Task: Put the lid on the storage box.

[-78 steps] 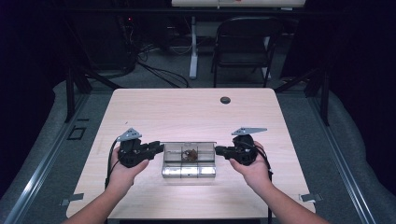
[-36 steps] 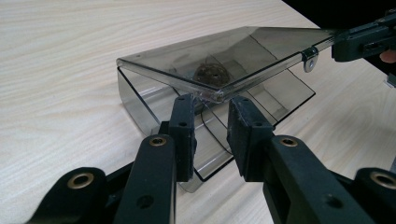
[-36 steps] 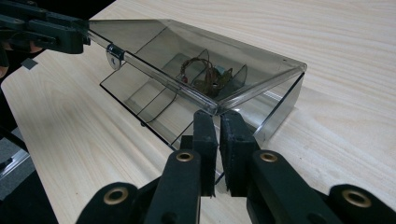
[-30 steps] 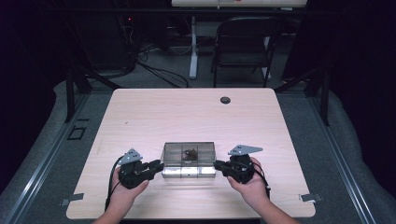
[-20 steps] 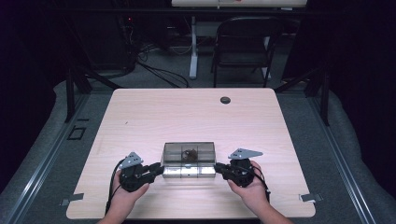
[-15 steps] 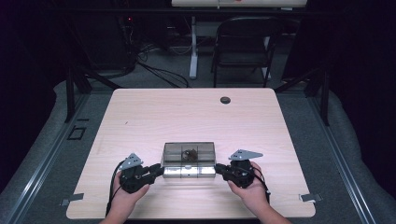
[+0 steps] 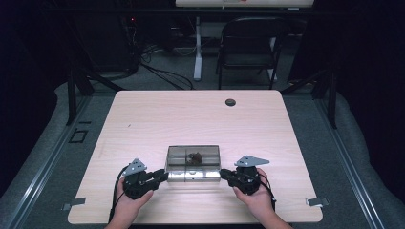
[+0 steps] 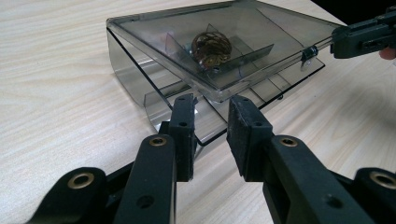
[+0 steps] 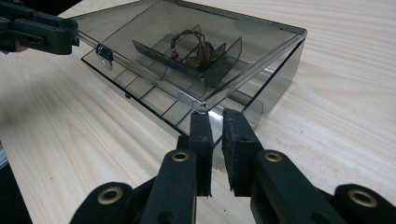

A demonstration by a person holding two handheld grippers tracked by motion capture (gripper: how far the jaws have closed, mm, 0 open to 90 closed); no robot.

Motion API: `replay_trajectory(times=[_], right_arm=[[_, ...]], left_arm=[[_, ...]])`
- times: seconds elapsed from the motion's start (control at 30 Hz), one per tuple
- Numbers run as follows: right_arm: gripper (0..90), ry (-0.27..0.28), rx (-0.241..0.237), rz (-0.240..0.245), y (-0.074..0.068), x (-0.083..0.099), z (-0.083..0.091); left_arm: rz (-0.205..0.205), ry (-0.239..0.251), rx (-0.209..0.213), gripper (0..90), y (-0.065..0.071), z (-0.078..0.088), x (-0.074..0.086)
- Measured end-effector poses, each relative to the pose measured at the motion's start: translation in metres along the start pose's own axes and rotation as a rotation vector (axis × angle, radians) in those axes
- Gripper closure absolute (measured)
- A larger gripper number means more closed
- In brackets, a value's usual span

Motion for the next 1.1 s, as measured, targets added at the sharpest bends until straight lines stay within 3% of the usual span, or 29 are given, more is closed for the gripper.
replay_trajectory(times=[0.67,1.1], right_arm=[[76.8,-0.005,0.005,-0.001,-0.003,0.009,-0.005],[73.4,-0.016,0.006,0.027,-0.006,0.011,-0.008]], left_arm=[[0.001,-0.017,-0.005,70.0,-0.001,-0.006,0.008],[-0.012,-0.030,-0.016,68.5,-0.001,-0.009,0.011]])
Point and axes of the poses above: each handheld gripper's, and its own axes: z roughly backward along the jaws, x roughly out of its underside, y roughly to its right, the point moved 4 cm from there along -z, roughly forward along the jaws, and after that the axes turned 15 degrees about z, right-handed, at the moved point
